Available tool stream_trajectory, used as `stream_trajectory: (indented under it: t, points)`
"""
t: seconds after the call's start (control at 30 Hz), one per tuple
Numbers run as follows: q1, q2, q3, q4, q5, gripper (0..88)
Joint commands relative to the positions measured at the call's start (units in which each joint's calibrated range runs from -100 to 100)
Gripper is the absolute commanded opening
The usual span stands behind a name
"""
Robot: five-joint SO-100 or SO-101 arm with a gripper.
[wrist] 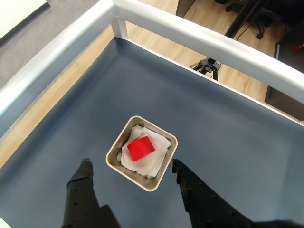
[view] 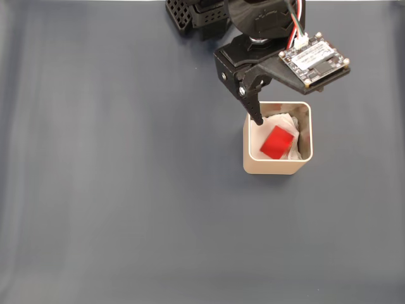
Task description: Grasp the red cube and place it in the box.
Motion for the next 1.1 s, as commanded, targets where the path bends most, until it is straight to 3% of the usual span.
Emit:
stream_trajectory:
  t: [0.0,0.47,0.57,0.8,1.07]
  points:
    - [-0.37,-0.19,-2.17,-1.12,-0.24,41.1]
    - [-0.02,-0.62,-1.71,-2.11,-0.29,40.2]
    - [0.20,-0.62,-1.71,-2.11,0.20,33.5]
    - [2.61,-0.97,-1.35,-1.70,1.51,0.2]
    - [8.36,-0.88,-1.17,-2.03,1.51,0.2]
